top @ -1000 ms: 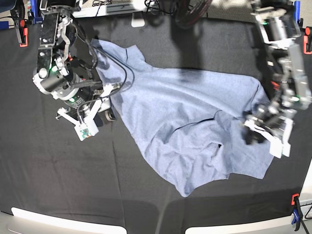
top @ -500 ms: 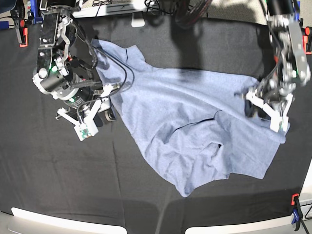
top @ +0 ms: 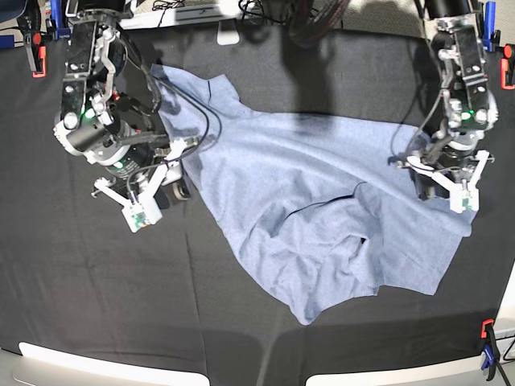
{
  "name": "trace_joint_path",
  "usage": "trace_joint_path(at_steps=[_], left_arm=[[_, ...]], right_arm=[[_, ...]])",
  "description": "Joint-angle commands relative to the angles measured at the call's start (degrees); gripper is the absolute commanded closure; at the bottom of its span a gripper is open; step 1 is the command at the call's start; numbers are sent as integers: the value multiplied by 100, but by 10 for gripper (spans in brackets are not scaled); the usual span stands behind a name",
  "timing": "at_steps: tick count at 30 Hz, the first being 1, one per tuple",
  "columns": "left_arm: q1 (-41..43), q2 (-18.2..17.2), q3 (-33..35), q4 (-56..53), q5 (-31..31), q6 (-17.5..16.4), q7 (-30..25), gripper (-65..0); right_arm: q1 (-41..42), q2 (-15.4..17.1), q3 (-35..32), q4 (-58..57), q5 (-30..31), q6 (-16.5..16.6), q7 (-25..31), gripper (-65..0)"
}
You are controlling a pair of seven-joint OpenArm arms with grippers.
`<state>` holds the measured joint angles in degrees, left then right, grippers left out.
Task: Layout the t-shirt on the table in an organized manner, then fold the t-shirt properly
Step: 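Grasp the shirt edge with the left gripper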
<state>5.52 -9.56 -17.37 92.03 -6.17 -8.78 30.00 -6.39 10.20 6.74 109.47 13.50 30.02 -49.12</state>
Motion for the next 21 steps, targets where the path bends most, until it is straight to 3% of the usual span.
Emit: trace_joint_path(at_steps=[1,13,21], left_arm=[[-76,-28,-15,92,-94,42,-129,-230],[-83,98,-13,-343,-92,37,-155,-230],[-120,98,-13,-345,-90,-39,-551,-230]], right_arm=[[81,26,9,98,48,2,146,-226],[83,26,9,98,63,2,153,-226],[81,26,9,98,66,2,146,-226]])
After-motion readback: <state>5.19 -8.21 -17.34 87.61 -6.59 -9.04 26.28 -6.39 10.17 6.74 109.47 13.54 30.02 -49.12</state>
